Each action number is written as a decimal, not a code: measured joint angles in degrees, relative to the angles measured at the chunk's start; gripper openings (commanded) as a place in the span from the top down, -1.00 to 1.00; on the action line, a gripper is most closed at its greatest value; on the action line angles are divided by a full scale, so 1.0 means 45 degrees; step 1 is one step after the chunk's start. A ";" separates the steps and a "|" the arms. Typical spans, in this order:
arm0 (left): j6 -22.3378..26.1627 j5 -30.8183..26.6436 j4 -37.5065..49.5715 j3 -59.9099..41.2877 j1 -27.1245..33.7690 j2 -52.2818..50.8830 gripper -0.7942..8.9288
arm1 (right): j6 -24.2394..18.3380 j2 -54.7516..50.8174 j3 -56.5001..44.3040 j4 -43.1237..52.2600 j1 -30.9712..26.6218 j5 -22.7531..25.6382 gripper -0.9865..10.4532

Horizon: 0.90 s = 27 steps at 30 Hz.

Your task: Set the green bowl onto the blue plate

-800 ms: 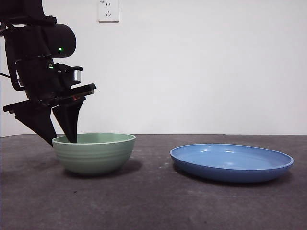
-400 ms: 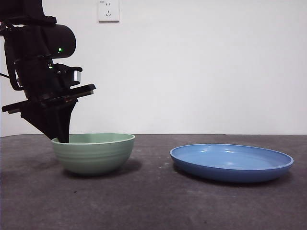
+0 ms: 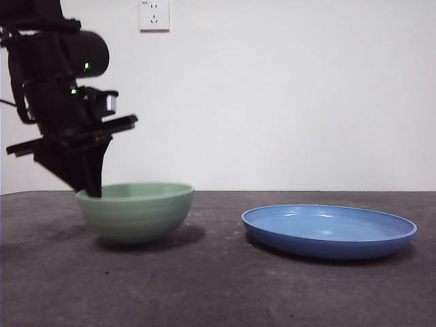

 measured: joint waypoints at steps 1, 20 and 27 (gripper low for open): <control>-0.0034 0.0000 -0.0058 0.0126 -0.0078 -0.0146 0.82 | 0.0000 0.0000 0.0000 0.0000 0.0000 0.0000 0.16; -0.0899 0.0155 0.1438 0.2555 -0.3580 -0.0199 0.82 | 0.0024 0.0000 0.0000 0.0068 0.0000 0.0000 0.16; -0.1229 0.0146 0.1418 0.3963 -0.4226 0.1880 0.82 | 0.0034 0.0000 0.0000 0.0073 0.0000 0.0000 0.16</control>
